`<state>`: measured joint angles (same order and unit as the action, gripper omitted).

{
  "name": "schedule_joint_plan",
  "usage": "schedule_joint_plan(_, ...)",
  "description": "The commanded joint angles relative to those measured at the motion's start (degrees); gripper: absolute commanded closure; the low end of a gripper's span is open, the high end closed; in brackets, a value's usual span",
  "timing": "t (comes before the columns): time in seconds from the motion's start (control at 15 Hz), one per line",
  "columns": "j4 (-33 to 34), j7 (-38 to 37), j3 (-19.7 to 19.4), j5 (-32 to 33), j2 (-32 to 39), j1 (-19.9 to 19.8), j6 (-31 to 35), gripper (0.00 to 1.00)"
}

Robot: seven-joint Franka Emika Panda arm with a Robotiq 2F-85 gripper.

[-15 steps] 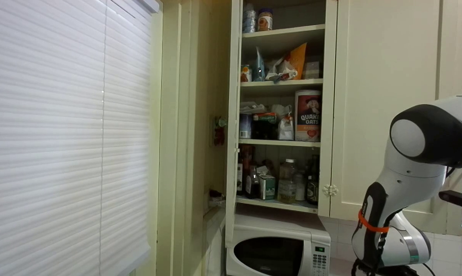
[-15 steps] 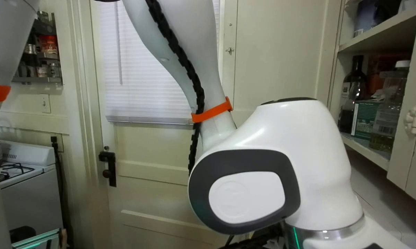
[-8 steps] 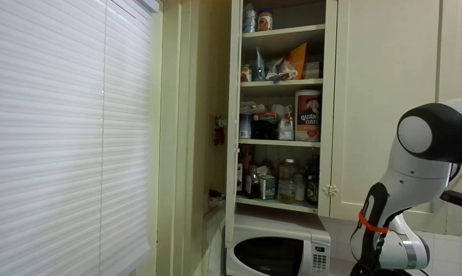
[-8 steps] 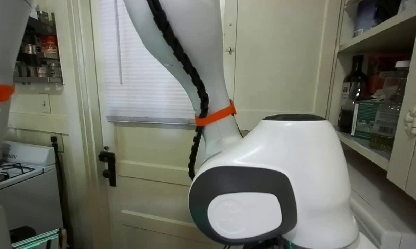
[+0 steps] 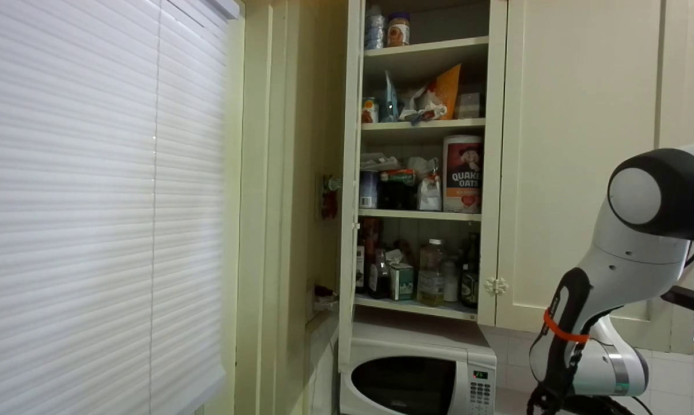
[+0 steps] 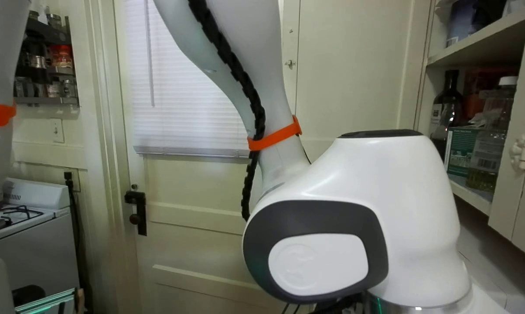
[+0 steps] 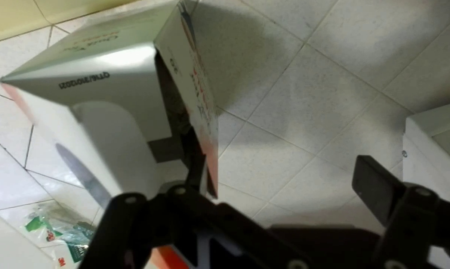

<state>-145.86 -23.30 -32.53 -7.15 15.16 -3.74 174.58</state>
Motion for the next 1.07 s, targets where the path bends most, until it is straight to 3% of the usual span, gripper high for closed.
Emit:
schedule_joint_plan(0.0,-1.7,-5.3,-10.4,5.1,-2.0,8.0,-2.9,0.0)
schedule_joint_plan(0.33,-2.2,-8.9,-20.4,9.6,-2.2,17.3,-2.5,0.0)
schedule_joint_plan(0.67,-1.5,-10.0,-26.0,10.9,-1.8,25.4,-2.8,0.0)
schedule_joint_plan(1.0,-1.4,-12.3,-33.3,10.6,-0.6,33.0,-7.2,0.0)
